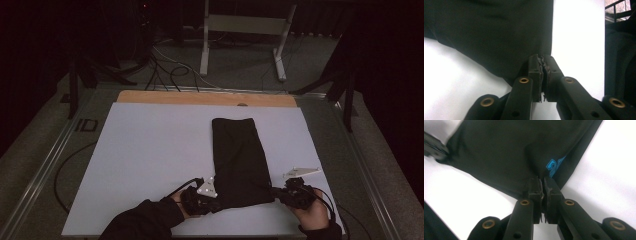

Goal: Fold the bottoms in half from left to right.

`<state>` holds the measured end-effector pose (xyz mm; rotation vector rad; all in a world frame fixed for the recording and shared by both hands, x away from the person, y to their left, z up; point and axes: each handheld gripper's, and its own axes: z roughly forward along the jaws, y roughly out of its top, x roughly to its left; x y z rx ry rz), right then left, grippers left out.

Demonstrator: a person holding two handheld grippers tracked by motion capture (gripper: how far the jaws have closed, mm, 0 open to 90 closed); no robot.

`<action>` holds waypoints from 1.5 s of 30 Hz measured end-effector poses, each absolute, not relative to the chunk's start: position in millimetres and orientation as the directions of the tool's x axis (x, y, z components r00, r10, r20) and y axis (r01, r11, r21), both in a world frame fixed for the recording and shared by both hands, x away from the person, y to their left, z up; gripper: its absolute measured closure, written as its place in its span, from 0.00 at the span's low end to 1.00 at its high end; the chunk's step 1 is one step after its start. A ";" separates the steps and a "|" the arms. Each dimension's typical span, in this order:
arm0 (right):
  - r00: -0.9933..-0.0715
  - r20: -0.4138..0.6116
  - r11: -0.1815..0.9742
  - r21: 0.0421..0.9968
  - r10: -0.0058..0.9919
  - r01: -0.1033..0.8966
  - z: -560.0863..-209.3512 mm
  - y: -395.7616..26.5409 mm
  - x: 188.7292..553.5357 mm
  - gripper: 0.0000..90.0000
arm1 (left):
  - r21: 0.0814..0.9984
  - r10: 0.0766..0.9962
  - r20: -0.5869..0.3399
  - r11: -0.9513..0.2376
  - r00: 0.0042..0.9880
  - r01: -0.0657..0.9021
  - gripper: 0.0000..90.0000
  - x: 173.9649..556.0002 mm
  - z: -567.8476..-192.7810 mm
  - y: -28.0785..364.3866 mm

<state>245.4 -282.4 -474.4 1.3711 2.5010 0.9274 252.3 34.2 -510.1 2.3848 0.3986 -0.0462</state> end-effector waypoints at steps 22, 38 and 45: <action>-0.549 0.116 0.432 0.491 0.828 0.756 -488.3 -282.3 235.7 0.96 | 0.632 0.248 -0.151 -0.720 0.957 0.286 0.99 253.9 -510.7 34.3; -0.562 0.110 0.433 0.523 0.820 0.734 -485.0 -281.5 237.5 0.76 | 0.641 0.246 -0.182 -0.704 0.952 0.305 0.93 253.9 -511.1 34.2; -0.552 0.087 0.399 0.599 0.829 0.694 -470.7 -280.8 238.4 0.51 | 0.653 0.227 -0.211 -0.691 0.951 0.310 0.76 252.1 -507.4 32.8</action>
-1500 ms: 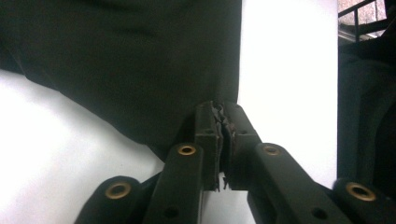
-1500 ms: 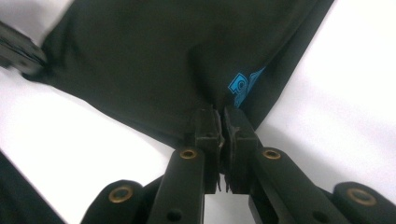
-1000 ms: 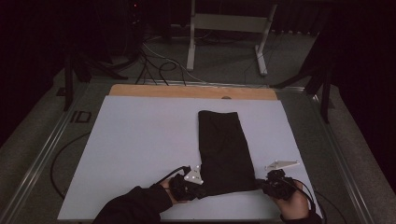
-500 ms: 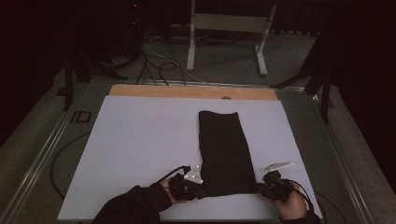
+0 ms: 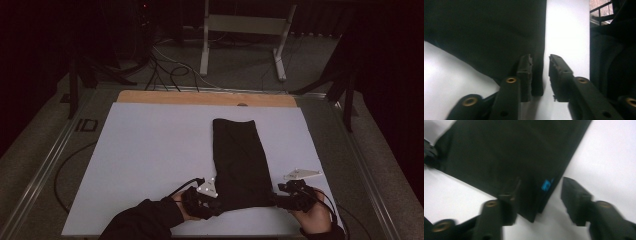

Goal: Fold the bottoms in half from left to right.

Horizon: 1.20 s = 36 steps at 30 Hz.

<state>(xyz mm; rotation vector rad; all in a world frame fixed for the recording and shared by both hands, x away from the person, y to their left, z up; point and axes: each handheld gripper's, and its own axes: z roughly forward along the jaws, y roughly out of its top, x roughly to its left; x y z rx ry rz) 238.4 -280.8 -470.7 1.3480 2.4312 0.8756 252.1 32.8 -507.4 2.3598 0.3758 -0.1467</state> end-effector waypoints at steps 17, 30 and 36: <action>-0.676 0.045 0.434 0.735 0.736 0.521 -456.8 -266.1 246.9 0.10 | 0.709 0.241 -0.170 -0.644 0.956 0.288 0.15 259.7 -475.1 40.3; -0.665 -0.030 0.436 0.777 0.746 0.455 -443.4 -258.3 268.1 0.10 | 0.755 0.281 -0.180 -0.575 0.943 0.316 0.01 286.0 -453.4 54.5; -0.666 -0.063 0.455 0.777 0.744 0.435 -441.7 -257.5 282.9 0.10 | 0.761 0.316 -0.190 -0.551 0.930 0.343 0.01 301.8 -449.6 59.9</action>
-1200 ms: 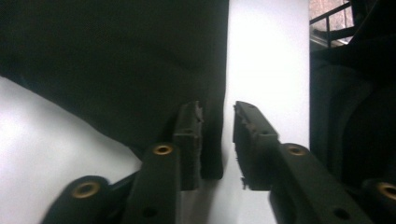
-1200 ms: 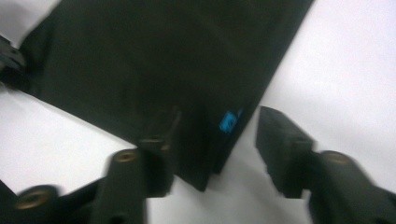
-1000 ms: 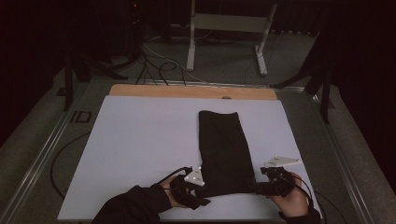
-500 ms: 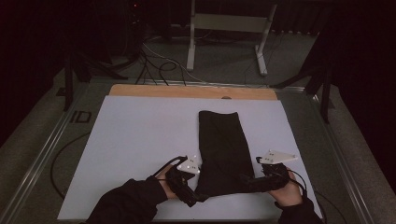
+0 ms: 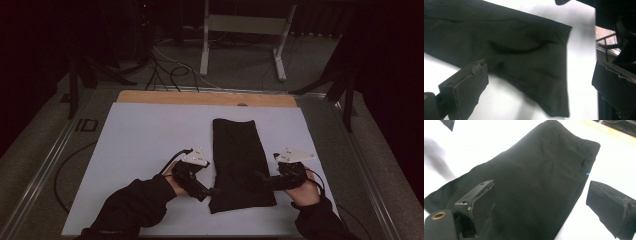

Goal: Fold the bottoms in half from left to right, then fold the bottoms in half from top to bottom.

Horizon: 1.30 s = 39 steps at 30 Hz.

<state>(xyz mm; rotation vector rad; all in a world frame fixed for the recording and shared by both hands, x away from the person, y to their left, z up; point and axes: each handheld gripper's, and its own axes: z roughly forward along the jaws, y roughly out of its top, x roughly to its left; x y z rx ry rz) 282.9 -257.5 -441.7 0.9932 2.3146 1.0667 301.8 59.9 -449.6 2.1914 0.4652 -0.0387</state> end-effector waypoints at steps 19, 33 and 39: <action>-0.647 -0.100 0.434 0.816 0.756 0.381 -426.9 -256.3 312.4 0.10 | 0.758 0.385 -0.167 -0.539 0.908 0.368 0.01 325.3 -442.4 60.6; -0.635 -0.115 0.427 0.828 0.764 0.363 -413.7 -262.3 328.1 0.10 | 0.776 0.440 -0.175 -0.489 0.881 0.398 0.01 347.2 -431.6 68.3; -0.619 -0.111 0.411 0.835 0.778 0.366 -410.8 -264.5 337.9 0.10 | 0.774 0.459 -0.173 -0.483 0.871 0.408 0.01 354.7 -430.1 66.6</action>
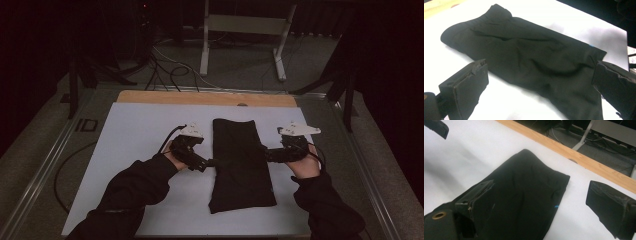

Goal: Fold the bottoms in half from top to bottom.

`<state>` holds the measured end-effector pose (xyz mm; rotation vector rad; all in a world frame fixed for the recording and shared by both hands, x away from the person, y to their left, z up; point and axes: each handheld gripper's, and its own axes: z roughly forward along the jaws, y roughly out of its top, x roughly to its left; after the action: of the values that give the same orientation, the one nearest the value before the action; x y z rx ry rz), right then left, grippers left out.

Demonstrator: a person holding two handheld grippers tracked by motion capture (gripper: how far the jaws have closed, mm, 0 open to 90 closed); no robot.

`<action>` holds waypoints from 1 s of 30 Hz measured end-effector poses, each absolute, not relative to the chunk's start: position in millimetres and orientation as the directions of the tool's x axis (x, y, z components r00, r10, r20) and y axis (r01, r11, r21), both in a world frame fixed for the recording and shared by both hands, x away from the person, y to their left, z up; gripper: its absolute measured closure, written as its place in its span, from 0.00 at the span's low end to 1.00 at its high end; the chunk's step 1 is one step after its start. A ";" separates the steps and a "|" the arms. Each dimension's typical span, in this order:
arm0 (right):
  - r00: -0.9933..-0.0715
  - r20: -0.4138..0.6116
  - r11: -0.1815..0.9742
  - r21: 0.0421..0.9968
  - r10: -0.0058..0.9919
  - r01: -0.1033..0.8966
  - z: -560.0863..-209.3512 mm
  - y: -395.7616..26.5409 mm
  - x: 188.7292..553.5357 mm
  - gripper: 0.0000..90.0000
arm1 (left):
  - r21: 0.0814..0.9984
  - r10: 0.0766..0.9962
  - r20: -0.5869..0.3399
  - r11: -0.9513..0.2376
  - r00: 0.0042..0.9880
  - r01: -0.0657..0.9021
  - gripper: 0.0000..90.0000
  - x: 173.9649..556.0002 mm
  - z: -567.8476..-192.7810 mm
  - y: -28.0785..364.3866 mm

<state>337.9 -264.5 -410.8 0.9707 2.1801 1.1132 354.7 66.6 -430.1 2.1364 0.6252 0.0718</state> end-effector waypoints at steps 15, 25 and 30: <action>-0.602 -0.095 0.390 0.839 0.793 0.380 -411.1 -253.1 372.3 0.11 | 0.772 0.500 -0.168 -0.469 0.849 0.429 0.01 374.1 -429.8 58.0; -0.573 -0.074 0.367 0.832 0.816 0.416 -421.8 -250.2 392.8 0.11 | 0.771 0.547 -0.189 -0.432 0.816 0.468 0.02 387.9 -439.1 58.3; -0.560 -0.055 0.354 0.825 0.827 0.441 -430.4 -251.7 402.5 0.11 | 0.782 0.584 -0.193 -0.394 0.789 0.483 0.02 396.1 -447.6 56.8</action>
<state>402.5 -251.7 -430.4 1.1027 2.1530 1.0973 396.1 56.8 -447.6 2.0619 0.7927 0.1388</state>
